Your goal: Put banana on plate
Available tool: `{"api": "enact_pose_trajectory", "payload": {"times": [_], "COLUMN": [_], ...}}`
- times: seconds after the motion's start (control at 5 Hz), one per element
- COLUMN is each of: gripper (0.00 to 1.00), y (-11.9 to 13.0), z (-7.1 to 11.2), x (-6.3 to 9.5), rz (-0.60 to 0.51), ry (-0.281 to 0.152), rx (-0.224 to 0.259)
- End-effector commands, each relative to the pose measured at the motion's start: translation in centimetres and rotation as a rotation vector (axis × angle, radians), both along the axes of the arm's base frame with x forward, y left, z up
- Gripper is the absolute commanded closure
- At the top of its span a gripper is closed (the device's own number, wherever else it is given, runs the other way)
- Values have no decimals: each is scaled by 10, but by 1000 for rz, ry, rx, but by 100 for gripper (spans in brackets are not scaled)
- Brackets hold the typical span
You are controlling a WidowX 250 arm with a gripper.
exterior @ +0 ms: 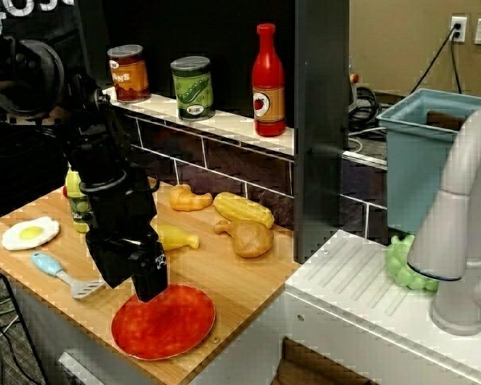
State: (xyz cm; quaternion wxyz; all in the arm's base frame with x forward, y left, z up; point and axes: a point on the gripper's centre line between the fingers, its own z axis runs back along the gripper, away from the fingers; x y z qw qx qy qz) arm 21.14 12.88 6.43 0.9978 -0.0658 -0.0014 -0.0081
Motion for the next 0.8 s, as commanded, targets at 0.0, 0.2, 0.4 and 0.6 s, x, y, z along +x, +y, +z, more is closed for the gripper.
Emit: {"api": "enact_pose_trajectory", "payload": {"times": [0.0, 0.2, 0.4, 0.6], "gripper": [0, 0, 0, 0], "y": [0, 5, 13, 19], "z": [0, 9, 21, 32], "x": [0, 14, 34, 46], "rz": [0, -213, -284, -352], "ry": [0, -27, -38, -58], "rx": [0, 49, 53, 91]}}
